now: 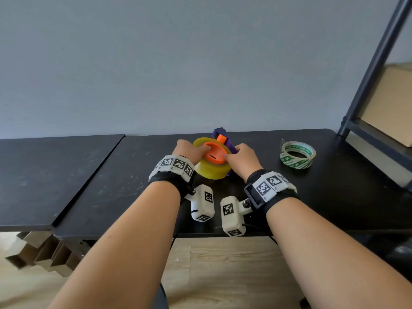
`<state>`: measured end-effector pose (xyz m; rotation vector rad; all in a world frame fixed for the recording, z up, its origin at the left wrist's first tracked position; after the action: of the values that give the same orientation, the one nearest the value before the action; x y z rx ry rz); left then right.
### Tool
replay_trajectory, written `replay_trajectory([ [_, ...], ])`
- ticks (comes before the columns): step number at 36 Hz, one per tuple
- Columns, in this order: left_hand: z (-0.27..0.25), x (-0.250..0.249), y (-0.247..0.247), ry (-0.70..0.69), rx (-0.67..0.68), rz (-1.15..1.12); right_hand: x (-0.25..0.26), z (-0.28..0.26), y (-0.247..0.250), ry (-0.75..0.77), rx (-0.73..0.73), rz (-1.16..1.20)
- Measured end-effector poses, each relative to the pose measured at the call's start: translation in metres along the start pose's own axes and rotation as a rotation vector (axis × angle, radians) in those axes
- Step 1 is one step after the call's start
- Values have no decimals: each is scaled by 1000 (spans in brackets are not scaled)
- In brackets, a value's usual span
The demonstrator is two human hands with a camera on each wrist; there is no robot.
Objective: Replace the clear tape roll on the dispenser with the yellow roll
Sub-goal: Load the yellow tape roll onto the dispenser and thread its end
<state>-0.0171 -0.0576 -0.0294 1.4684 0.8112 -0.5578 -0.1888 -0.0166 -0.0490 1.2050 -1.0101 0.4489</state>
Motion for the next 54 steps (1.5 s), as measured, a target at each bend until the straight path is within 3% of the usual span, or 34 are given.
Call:
replay_trajectory([
  [5, -8, -27, 13, -172, -114, 80, 2, -4, 3, 47, 21, -34],
  [9, -20, -51, 17, -391, -173, 186, 3, -7, 6, 87, 59, -94],
  [17, -35, -61, 4, -614, -174, 295, 15, -16, 37, 163, -105, 18],
  [25, -34, -61, 3, -613, -130, 293, 24, -22, 39, 210, -81, 123],
  [30, -31, -59, 4, -599, -121, 365, 29, -24, 36, 274, -69, 21],
  [43, -18, -57, 9, -501, -142, 446, 35, -22, 25, 367, 33, 33],
  [46, -18, -59, 7, -511, -135, 458, 40, -23, 28, 419, -13, 19],
  [50, -23, -62, 6, -568, -178, 458, 35, -10, 40, 399, -192, 58],
  [54, -29, -67, 2, -650, -239, 518, 30, -1, 47, 377, -256, 30],
])
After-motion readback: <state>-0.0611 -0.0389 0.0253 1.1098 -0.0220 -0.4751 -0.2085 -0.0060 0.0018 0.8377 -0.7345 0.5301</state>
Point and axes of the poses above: each hand's wrist, its own z-axis towards the middle knuckle, its own y-axis out of the back of the hand, x = y × z, the point moved 7 cm from there along z, towards the middle knuckle, and after that the axes turned 4 degrees about -x, right-handed, at the moved point
